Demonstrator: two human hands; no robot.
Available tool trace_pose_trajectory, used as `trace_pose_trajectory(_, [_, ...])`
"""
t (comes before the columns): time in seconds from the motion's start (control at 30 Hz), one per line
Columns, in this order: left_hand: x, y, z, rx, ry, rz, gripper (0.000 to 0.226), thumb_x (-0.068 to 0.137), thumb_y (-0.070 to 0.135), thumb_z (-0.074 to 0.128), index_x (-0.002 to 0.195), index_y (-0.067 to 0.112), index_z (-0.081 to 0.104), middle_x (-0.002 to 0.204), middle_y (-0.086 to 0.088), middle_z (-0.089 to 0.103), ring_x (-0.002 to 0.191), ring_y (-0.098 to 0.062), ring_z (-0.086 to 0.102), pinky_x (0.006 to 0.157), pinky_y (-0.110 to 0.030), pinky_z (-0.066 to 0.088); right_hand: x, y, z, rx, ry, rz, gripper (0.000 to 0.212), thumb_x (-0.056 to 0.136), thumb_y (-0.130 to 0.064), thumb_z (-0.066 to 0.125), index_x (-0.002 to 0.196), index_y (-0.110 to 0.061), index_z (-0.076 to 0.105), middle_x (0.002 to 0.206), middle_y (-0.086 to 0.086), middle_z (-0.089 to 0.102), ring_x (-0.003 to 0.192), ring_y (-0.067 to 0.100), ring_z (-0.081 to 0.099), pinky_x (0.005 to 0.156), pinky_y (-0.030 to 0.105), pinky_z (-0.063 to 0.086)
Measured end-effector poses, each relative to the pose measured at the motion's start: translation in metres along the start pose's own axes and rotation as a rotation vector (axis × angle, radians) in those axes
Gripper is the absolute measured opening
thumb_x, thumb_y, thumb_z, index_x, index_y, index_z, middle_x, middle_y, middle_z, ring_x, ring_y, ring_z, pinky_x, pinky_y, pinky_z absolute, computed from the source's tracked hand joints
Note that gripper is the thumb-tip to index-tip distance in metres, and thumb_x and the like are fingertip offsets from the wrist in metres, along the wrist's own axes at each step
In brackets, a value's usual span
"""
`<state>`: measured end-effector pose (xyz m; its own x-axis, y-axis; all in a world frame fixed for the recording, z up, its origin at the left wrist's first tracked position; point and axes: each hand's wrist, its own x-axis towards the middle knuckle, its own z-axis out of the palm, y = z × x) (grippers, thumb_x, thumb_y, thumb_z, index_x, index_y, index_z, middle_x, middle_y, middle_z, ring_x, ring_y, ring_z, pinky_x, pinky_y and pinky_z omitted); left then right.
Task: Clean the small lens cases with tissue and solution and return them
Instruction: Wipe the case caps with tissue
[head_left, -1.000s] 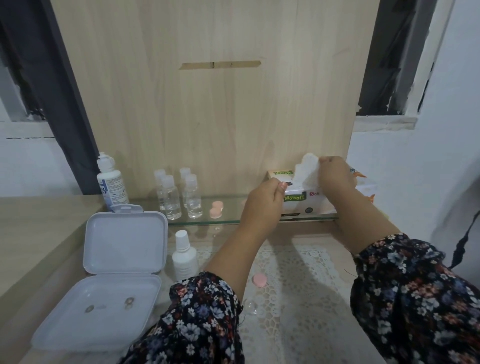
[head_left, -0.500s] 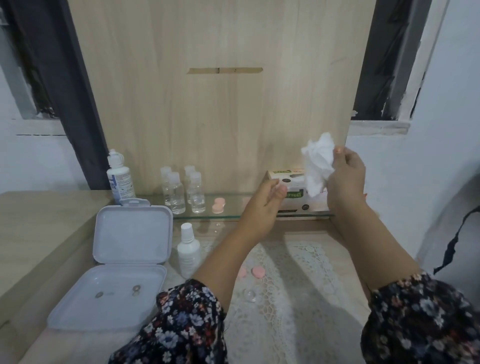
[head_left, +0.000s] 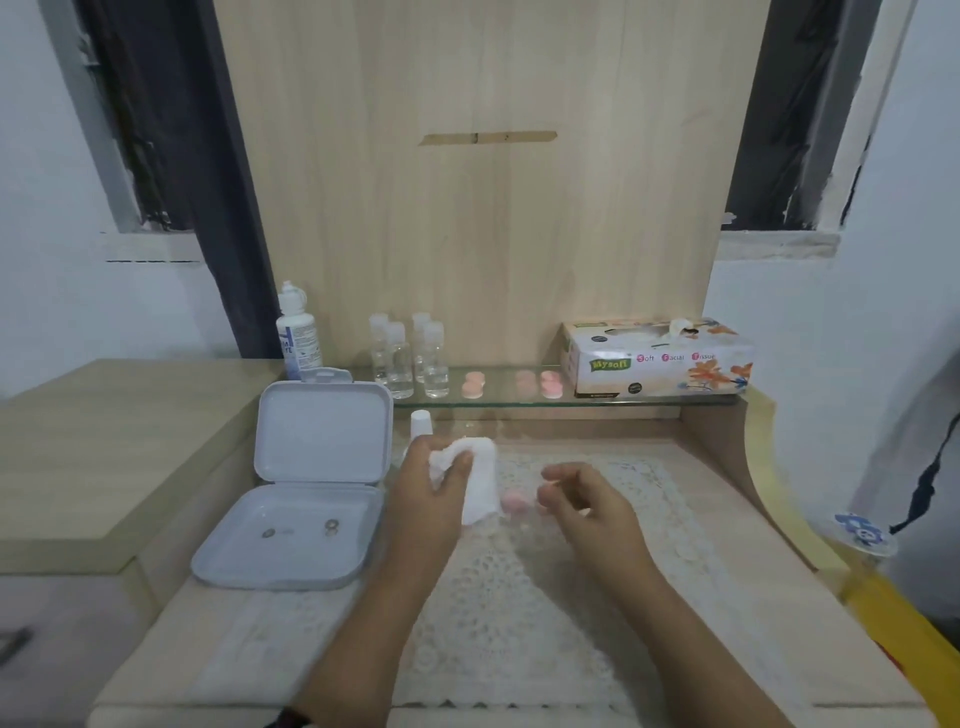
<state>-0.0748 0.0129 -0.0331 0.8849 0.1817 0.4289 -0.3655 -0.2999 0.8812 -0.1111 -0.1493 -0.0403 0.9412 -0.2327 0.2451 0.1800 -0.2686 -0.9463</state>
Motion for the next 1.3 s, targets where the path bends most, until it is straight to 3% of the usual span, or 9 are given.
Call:
trace_pose_trajectory(0.13, [-0.019,-0.026,-0.002,0.277,0.092,0.387,0.019,0.08,-0.004,0.06,0.087,0.012,0.051,0.084,0.001,0.054,0.075,-0.014,0.049,0.06,-0.018,0.035,-0.009,0.021,0.002,-0.415,-0.086,-0.044,0.032,0.085,-0.031,0.068,0.116,-0.035,0.062,0.111,-0.023,0.053,0.109,0.004,0.047,0.095,0.028,0.041])
trace_pose_trajectory(0.27, [-0.023,-0.034,0.007,0.378,-0.157,0.499,0.026,0.067,-0.002,0.054,0.076,0.021,0.047,0.076,0.002,0.049,0.07,-0.012,0.042,0.056,-0.028,0.04,-0.002,0.028,0.006,-0.746,-0.175,-0.145,0.048,0.084,-0.044,0.064,0.13,-0.033,0.057,0.123,-0.014,0.053,0.118,0.01,0.039,0.095,0.027,0.029])
trace_pose_trajectory(0.43, [-0.029,-0.035,0.009,0.601,-0.422,0.441,0.026,0.084,0.014,0.06,0.108,0.024,0.065,0.099,-0.001,0.053,0.083,-0.019,0.055,0.071,-0.032,0.049,0.006,0.039,0.006,-0.625,-0.158,-0.112,0.034,0.087,-0.043,0.065,0.117,-0.027,0.068,0.105,-0.01,0.057,0.109,0.012,0.045,0.092,0.028,0.038])
trace_pose_trajectory(0.7, [-0.029,-0.029,0.017,0.679,-0.43,0.428,0.024,0.092,0.02,0.053,0.116,0.022,0.052,0.109,0.001,0.055,0.093,-0.018,0.054,0.077,-0.033,0.049,0.007,0.042,0.007,-0.571,-0.122,-0.096,0.029,0.082,-0.037,0.072,0.107,-0.023,0.073,0.097,-0.009,0.055,0.104,0.014,0.048,0.094,0.033,0.042])
trace_pose_trajectory(0.83, [-0.024,-0.028,0.021,0.419,-0.439,0.215,0.012,0.094,0.017,0.052,0.1,0.024,0.044,0.097,0.003,0.056,0.083,-0.015,0.054,0.072,-0.033,0.047,0.007,0.042,0.007,-0.59,-0.134,-0.113,0.031,0.084,-0.035,0.07,0.113,-0.024,0.071,0.099,-0.012,0.053,0.11,0.013,0.046,0.097,0.033,0.04])
trace_pose_trajectory(0.93, [-0.021,-0.024,0.016,0.197,-0.21,0.116,0.015,0.094,0.012,0.052,0.096,0.025,0.045,0.089,0.008,0.054,0.078,-0.012,0.052,0.063,-0.023,0.04,0.008,0.041,0.006,-0.601,-0.135,-0.121,0.031,0.084,-0.033,0.072,0.113,-0.023,0.071,0.097,-0.013,0.051,0.109,0.013,0.045,0.095,0.03,0.038])
trace_pose_trajectory(1.07, [-0.017,-0.029,0.005,0.339,0.107,0.313,0.016,0.088,0.004,0.062,0.1,0.014,0.06,0.09,0.0,0.055,0.079,-0.014,0.05,0.065,-0.023,0.037,0.008,0.041,0.006,-0.585,-0.146,-0.119,0.031,0.084,-0.035,0.072,0.113,-0.025,0.071,0.098,-0.015,0.051,0.11,0.012,0.045,0.097,0.03,0.038])
trace_pose_trajectory(1.17, [-0.021,-0.036,0.013,0.436,-0.117,0.47,0.028,0.074,-0.008,0.065,0.093,0.012,0.064,0.085,-0.002,0.058,0.076,-0.017,0.052,0.06,-0.03,0.043,0.009,0.042,0.006,-0.575,-0.151,-0.125,0.031,0.083,-0.037,0.072,0.112,-0.026,0.071,0.094,-0.017,0.05,0.108,0.011,0.047,0.096,0.031,0.038])
trace_pose_trajectory(1.3, [-0.02,-0.039,0.022,0.616,-0.296,0.59,0.008,0.073,0.007,0.067,0.08,0.012,0.069,0.077,0.0,0.062,0.076,-0.02,0.054,0.058,-0.037,0.051,0.01,0.044,0.006,-0.584,-0.152,-0.128,0.031,0.082,-0.039,0.073,0.11,-0.026,0.071,0.093,-0.018,0.052,0.106,0.011,0.049,0.097,0.033,0.04])
